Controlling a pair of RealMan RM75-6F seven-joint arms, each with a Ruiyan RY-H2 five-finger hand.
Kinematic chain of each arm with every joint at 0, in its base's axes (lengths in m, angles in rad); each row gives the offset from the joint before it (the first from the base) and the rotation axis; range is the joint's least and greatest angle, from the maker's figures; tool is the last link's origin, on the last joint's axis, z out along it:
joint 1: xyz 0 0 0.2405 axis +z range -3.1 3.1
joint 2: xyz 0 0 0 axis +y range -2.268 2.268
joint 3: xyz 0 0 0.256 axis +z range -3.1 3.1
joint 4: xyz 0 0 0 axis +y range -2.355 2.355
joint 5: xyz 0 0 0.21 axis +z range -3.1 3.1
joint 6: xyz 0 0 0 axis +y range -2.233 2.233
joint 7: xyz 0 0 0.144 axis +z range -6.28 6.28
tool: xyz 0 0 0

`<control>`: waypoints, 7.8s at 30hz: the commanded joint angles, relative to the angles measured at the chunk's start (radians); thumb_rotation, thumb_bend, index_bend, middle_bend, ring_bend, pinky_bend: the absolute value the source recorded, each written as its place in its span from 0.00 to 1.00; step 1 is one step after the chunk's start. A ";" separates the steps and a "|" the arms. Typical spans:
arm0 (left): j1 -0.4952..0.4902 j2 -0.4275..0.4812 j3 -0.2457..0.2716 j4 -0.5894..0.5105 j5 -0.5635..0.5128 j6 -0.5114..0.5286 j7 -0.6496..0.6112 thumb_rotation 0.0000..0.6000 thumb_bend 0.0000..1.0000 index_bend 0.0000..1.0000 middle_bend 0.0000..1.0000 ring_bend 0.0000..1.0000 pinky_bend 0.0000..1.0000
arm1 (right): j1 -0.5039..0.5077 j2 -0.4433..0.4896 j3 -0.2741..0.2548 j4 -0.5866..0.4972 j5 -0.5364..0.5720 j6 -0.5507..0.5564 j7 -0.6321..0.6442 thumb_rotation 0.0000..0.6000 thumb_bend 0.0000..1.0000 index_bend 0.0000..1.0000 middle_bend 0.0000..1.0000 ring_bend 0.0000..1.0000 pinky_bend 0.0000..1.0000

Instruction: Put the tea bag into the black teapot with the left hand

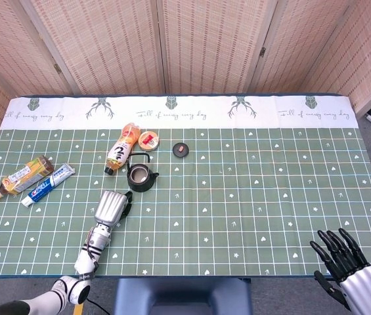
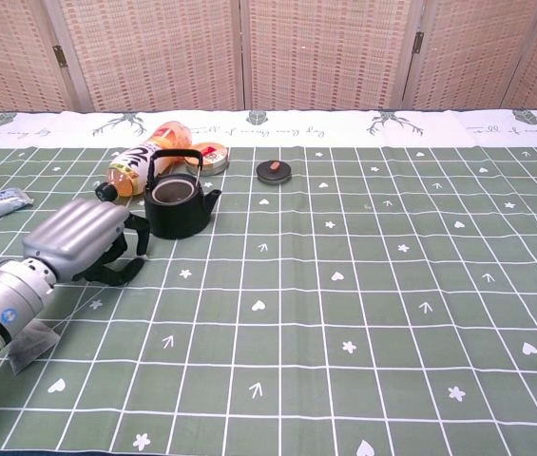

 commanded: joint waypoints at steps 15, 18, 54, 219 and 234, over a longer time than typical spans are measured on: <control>-0.006 0.004 0.000 0.006 -0.001 0.021 -0.033 1.00 0.49 0.64 1.00 1.00 1.00 | 0.000 0.000 -0.001 0.000 -0.002 0.000 -0.003 1.00 0.37 0.00 0.00 0.07 0.00; -0.009 0.007 -0.003 0.007 -0.001 0.026 -0.036 1.00 0.49 0.64 1.00 1.00 1.00 | 0.000 0.000 -0.001 0.000 -0.002 -0.001 -0.004 1.00 0.37 0.00 0.00 0.06 0.00; -0.137 0.340 -0.231 -0.673 -0.080 0.132 0.411 1.00 0.49 0.66 1.00 1.00 1.00 | 0.002 0.002 -0.002 0.002 -0.004 0.004 0.012 1.00 0.37 0.00 0.00 0.07 0.00; -0.271 0.782 -0.020 -1.164 -0.722 -0.344 0.346 1.00 0.40 0.00 1.00 1.00 1.00 | 0.004 -0.006 -0.007 -0.029 -0.009 -0.048 -0.053 1.00 0.37 0.00 0.00 0.07 0.00; -0.453 0.665 -0.017 -1.054 -1.033 -0.295 0.483 1.00 0.40 0.00 1.00 1.00 1.00 | 0.002 -0.001 -0.008 -0.016 -0.009 -0.028 -0.027 1.00 0.37 0.00 0.00 0.07 0.00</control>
